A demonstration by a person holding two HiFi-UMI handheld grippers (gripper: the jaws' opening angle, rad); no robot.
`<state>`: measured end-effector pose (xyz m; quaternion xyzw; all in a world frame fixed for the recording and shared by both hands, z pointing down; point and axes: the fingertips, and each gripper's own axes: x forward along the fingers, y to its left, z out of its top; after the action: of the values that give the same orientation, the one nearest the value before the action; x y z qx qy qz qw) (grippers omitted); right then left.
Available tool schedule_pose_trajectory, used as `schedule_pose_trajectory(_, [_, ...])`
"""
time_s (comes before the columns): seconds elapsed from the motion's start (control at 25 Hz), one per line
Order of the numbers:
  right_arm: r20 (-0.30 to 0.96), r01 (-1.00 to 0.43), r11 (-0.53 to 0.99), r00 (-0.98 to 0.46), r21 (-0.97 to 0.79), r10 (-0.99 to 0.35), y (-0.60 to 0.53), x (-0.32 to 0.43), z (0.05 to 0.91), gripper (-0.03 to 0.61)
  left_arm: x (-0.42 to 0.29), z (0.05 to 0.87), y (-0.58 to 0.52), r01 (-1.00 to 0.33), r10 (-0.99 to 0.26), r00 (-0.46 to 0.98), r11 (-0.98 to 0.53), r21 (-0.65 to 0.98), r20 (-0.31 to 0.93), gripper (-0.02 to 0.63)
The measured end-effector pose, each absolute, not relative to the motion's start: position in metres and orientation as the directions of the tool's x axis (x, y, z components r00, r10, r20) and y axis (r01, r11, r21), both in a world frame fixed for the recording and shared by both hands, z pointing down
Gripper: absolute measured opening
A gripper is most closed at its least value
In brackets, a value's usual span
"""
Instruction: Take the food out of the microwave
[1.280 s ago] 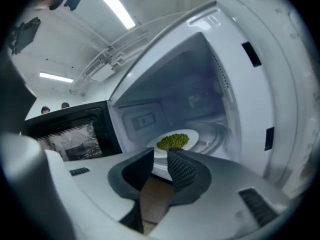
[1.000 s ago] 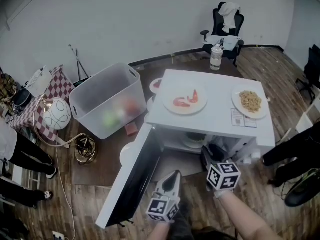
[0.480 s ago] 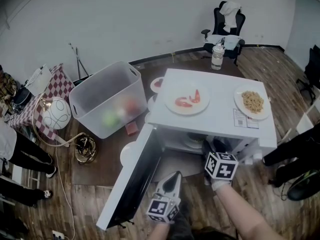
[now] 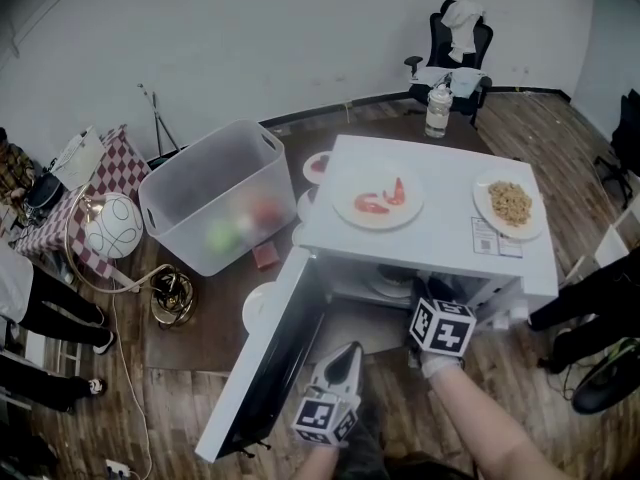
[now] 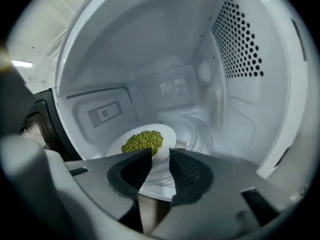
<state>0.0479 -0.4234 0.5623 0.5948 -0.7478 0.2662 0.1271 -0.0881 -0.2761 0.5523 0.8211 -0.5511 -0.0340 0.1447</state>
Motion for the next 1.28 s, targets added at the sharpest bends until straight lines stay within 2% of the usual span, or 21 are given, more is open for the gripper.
schedule_pose_trajectory(0.2, [0.495,-0.961,0.133,-0.24,-0.241,-0.835,-0.417,0.058,0.559,0.066,-0.087,0.55,-0.277,-0.892,-0.914,0.393,-0.352,0.283,0.102,0.002])
schedule_pose_trajectory(0.52, [0.49,-0.963,0.147,-0.244,-0.227,-0.837,-0.402,0.067,0.56,0.058,-0.08,0.552,-0.277,-0.888,-0.909,0.403,-0.362,0.283,0.103,0.002])
schedule_pose_trajectory(0.8, [0.487,-0.953,0.131,-0.254,-0.271,-0.836,-0.394,0.071,0.558,0.077,-0.078,0.551,-0.276,-0.885,-0.908,0.407,-0.364,0.29,0.103,0.002])
schedule_pose_trajectory(0.88, [0.484,-0.948,0.123,-0.259,-0.295,-0.836,-0.387,0.071,0.558,0.132,-0.078,0.55,-0.276,-0.885,-0.908,0.406,-0.363,0.293,0.103,0.002])
schedule_pose_trajectory(1.2, [0.483,-0.898,0.09,-0.314,-0.432,-0.818,-0.36,0.058,0.569,0.133,-0.077,0.553,-0.274,-0.888,-0.91,0.4,-0.355,0.293,0.108,0.002])
schedule_pose_trajectory(1.28, [0.48,-0.87,0.085,-0.347,-0.486,-0.806,-0.357,0.05,0.571,0.16,-0.076,0.552,-0.275,-0.889,-0.91,0.4,-0.357,0.286,0.108,0.002])
